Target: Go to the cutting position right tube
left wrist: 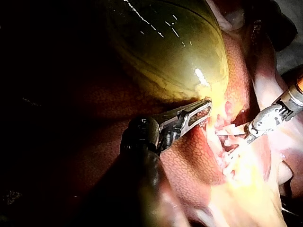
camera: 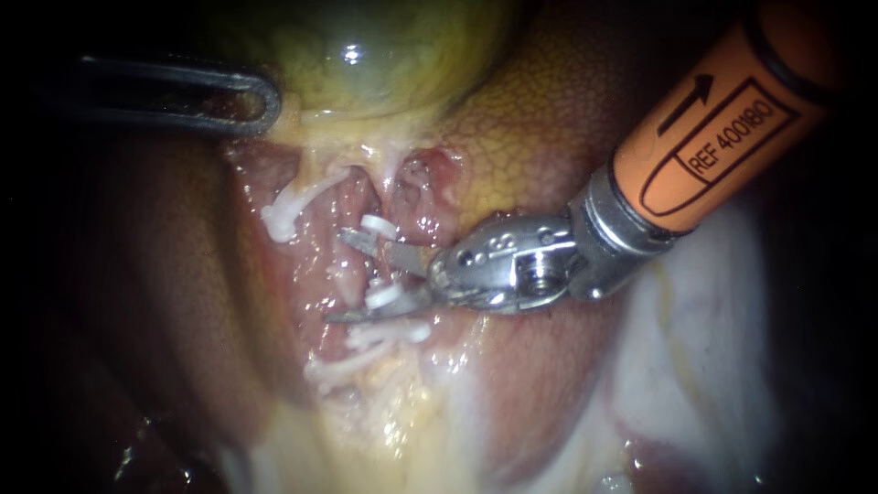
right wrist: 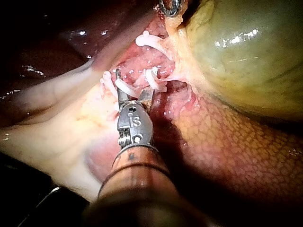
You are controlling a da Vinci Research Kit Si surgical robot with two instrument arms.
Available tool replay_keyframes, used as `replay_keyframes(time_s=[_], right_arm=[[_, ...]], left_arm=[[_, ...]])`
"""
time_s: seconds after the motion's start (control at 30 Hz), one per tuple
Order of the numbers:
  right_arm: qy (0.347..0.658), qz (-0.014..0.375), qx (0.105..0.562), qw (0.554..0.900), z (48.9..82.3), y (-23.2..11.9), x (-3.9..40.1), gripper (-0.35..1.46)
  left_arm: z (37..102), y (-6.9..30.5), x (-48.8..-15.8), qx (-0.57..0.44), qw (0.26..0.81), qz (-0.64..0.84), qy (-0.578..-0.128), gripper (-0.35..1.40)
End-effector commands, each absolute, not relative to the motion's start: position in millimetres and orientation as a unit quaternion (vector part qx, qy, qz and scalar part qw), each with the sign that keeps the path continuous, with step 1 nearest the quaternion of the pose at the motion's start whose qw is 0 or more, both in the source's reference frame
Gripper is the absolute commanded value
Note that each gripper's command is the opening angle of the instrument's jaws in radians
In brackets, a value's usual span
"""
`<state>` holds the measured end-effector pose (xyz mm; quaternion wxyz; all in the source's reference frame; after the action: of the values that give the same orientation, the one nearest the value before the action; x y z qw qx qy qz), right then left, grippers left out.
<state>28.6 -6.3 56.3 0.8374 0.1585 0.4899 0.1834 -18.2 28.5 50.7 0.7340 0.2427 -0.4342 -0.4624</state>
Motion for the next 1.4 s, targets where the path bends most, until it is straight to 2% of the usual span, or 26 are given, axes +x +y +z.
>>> replay_keyframes(time_s=[0.03,0.4,0.57,0.73,0.93,1.07,1.4], right_arm=[[0.490,0.183,0.159,0.837,56.3,-6.3,28.6,1.26],[0.492,0.179,0.165,0.836,55.9,-6.5,25.7,1.31],[0.485,0.175,0.193,0.835,55.6,-6.7,24.3,1.31],[0.475,0.183,0.266,0.819,55.7,-6.7,24.1,1.15],[0.455,0.216,0.355,0.787,56.7,-5.8,23.8,1.15],[0.444,0.231,0.392,0.772,57.8,-4.9,23.6,1.13],[0.451,0.250,0.461,0.722,57.9,-2.3,21.3,1.13]], left_arm=[[50.7,28.5,-18.2,0.243,0.734,-0.462,-0.434,-0.35],[50.7,28.4,-18.1,0.243,0.734,-0.462,-0.434,-0.35],[50.7,28.4,-18.1,0.243,0.734,-0.462,-0.434,-0.35],[50.7,28.4,-18.1,0.243,0.734,-0.462,-0.434,-0.35],[50.7,28.4,-18.1,0.243,0.734,-0.462,-0.434,-0.35],[50.7,28.4,-18.1,0.243,0.734,-0.462,-0.434,-0.35],[50.6,28.4,-18.1,0.243,0.734,-0.462,-0.434,-0.35]])
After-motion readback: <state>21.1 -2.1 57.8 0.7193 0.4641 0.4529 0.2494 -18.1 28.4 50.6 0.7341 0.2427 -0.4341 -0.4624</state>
